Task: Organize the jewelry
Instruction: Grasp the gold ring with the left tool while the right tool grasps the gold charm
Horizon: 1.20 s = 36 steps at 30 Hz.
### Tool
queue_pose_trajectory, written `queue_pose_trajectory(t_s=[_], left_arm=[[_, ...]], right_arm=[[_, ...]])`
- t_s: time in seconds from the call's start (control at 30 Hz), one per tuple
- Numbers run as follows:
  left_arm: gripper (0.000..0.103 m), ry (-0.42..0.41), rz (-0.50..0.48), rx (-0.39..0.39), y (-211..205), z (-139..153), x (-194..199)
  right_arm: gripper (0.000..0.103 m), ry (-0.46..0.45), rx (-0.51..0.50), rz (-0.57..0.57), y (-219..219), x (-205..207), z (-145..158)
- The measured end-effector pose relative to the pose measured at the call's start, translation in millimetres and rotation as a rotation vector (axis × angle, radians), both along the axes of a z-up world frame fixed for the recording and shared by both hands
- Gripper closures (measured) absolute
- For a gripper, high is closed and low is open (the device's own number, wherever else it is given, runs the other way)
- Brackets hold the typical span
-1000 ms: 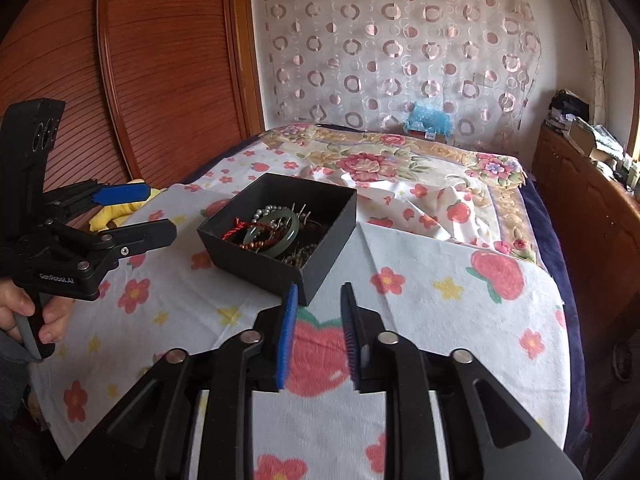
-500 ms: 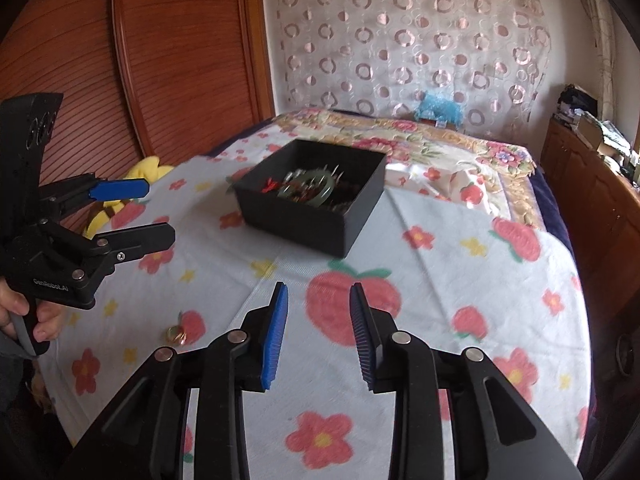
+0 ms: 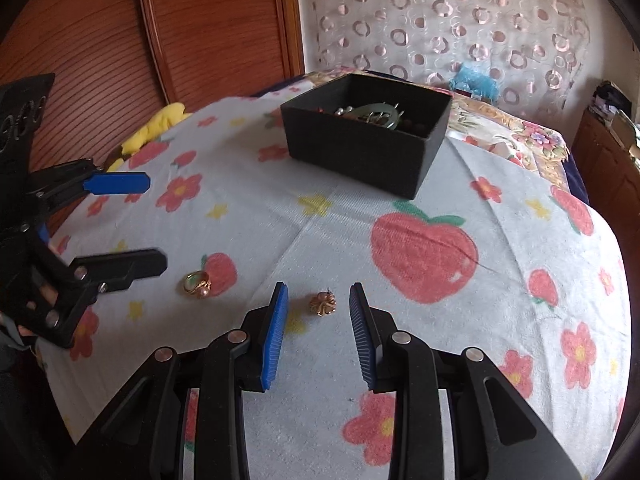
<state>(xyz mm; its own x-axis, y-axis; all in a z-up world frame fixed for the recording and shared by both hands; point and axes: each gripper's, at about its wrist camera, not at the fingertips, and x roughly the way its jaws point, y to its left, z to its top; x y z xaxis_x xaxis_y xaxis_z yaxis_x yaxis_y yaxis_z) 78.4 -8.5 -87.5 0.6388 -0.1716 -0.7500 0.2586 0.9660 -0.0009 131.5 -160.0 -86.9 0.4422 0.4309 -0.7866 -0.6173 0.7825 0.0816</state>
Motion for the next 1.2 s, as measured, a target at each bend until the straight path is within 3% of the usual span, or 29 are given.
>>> queue_pose_trajectory(t_s=[0.17,0.23,0.37,0.53,0.73,0.9,1.07,1.2], left_arm=[[0.012,0.027,-0.029,-0.006,-8,-9,-7],[0.012,0.034,-0.038,-0.007,-11,-11,-8],[0.013,0.042,-0.062,0.002,-20,-14,-10],[0.039,0.062,-0.079,0.003,-25,-16,-7],[0.063,0.078,-0.095,0.023,-33,-21,-5],[0.065,0.075,-0.078,0.019,-34,-22,-2],[0.079,0.063,-0.077,0.024,-35,-22,-4],[0.080,0.062,-0.071,0.004,-32,-22,-6]], right_arm=[[0.069,-0.005,-0.044,0.008,5,2,-2],[0.082,-0.003,-0.064,0.005,5,3,-5],[0.086,-0.020,-0.065,0.007,3,2,-8],[0.086,-0.013,-0.022,0.003,-5,2,-8],[0.086,-0.021,-0.030,0.003,-5,2,-8],[0.086,-0.031,-0.040,0.003,-3,1,-8],[0.086,-0.025,-0.032,0.003,-3,1,-8],[0.086,-0.028,-0.036,0.003,-3,0,-7]])
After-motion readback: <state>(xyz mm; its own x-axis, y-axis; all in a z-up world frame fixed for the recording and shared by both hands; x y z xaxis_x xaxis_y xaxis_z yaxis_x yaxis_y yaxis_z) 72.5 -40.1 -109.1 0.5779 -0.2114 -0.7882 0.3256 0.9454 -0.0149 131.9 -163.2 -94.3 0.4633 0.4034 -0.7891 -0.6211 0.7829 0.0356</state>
